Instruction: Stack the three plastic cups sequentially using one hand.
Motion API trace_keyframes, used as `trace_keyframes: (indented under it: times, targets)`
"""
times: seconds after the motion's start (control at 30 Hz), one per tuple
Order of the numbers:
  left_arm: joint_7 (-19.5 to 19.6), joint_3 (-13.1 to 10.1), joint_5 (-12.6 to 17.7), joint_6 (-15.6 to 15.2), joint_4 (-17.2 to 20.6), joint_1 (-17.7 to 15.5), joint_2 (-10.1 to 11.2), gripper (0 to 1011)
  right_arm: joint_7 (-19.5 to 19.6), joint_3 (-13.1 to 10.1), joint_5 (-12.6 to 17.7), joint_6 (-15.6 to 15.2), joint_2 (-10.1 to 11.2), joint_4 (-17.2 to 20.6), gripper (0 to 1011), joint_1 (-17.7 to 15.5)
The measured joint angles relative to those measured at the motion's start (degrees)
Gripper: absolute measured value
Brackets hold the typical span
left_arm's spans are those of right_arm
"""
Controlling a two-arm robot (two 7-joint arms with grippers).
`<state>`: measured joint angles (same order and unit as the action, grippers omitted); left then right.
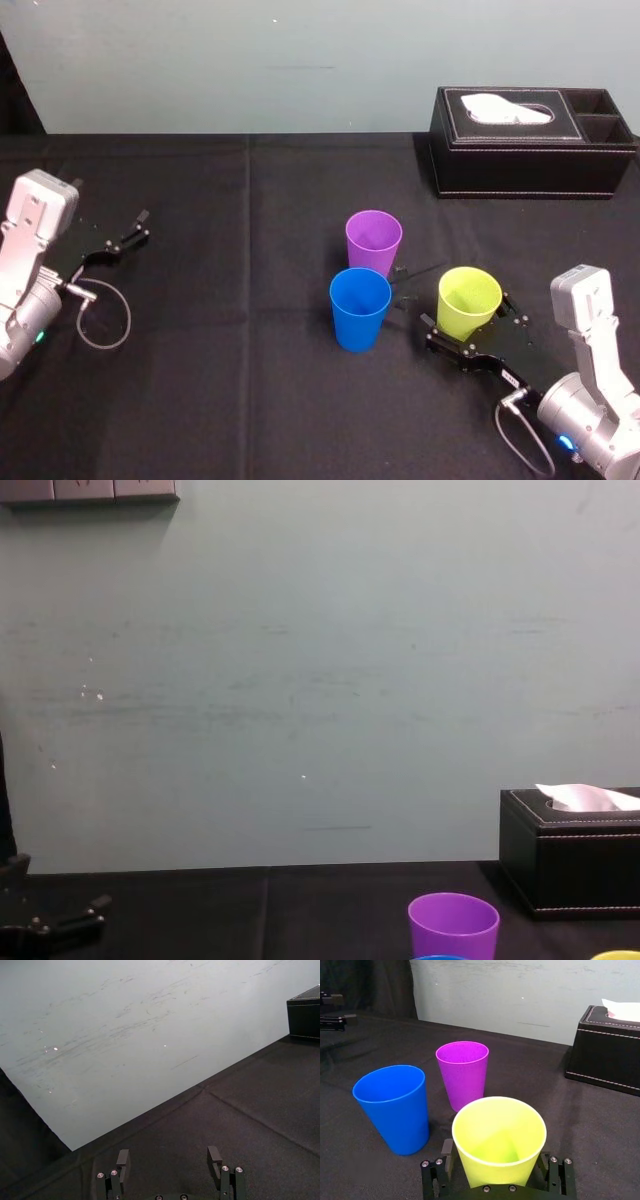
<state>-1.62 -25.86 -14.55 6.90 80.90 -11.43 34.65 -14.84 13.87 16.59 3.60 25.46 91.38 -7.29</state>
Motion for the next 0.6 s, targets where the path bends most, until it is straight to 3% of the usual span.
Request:
trace_keyframes:
  times: [0.27, 0.6]
  targets:
    - [0.0, 0.0, 0.0, 0.0, 0.0, 0.0, 0.0, 1011, 0.0, 0.0, 0.1, 0.1, 0.1, 0.1, 958, 0.0]
    - [0.0, 0.0, 0.0, 0.0, 0.0, 0.0, 0.0, 1011, 0.0, 0.0, 0.2, 0.1, 0.1, 0.1, 718, -0.1]
